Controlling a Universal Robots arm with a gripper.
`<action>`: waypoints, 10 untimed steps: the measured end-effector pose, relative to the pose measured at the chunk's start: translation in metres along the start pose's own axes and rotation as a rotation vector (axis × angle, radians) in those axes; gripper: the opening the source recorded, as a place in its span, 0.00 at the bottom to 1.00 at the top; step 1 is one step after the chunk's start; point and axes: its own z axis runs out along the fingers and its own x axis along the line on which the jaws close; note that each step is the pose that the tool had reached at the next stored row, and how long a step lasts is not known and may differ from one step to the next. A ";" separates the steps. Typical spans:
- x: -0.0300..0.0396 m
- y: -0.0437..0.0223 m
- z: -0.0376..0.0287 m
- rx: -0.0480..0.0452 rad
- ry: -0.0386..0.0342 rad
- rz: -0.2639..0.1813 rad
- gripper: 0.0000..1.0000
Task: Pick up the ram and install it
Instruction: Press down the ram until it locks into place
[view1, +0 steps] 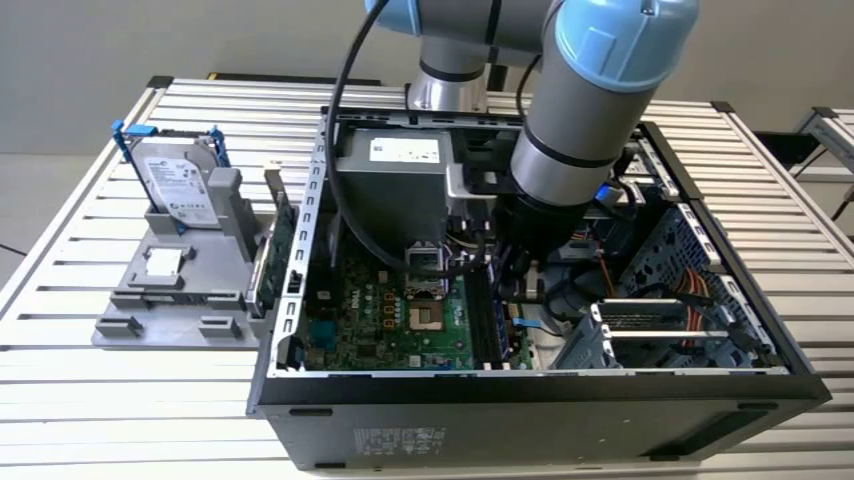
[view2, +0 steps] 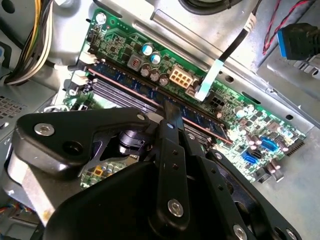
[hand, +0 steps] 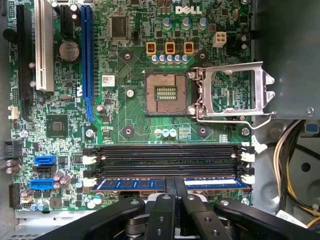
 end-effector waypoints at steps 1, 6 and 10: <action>0.0000 0.0000 0.0003 0.0000 0.0001 0.000 0.00; 0.0000 -0.0001 0.0024 -0.0001 0.0000 0.000 0.00; 0.0001 -0.0002 0.0035 -0.0001 0.0005 0.000 0.00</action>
